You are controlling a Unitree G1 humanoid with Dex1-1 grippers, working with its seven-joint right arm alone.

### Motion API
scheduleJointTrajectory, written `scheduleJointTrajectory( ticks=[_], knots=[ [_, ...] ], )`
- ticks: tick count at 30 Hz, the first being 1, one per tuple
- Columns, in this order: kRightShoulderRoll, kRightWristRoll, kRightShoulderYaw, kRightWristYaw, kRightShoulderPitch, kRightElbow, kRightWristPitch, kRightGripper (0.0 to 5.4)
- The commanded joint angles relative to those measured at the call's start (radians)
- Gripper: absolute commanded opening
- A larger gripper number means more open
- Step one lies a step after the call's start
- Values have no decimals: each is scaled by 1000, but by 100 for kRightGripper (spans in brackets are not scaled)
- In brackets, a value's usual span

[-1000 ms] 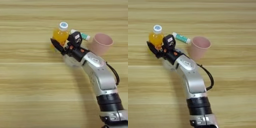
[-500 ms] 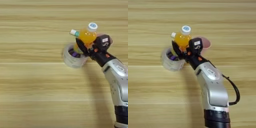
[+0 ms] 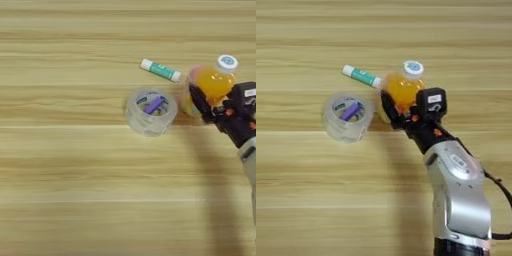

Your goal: Move the objects on the table

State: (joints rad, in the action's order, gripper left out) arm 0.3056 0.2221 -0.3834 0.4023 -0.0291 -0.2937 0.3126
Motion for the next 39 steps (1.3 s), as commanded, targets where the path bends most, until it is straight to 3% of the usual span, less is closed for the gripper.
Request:
scheduleJointTrajectory(
  ticks=[1, 19, 33, 39],
  knots=[
    [57, 27, -75, -17, 37, 0, -74, 341],
    [65, 24, -123, -51, 45, 105, -104, 341],
    [112, -52, -117, -124, 101, 318, -225, 341],
    [121, -52, -115, -135, 132, 398, -257, 341]
  ],
)
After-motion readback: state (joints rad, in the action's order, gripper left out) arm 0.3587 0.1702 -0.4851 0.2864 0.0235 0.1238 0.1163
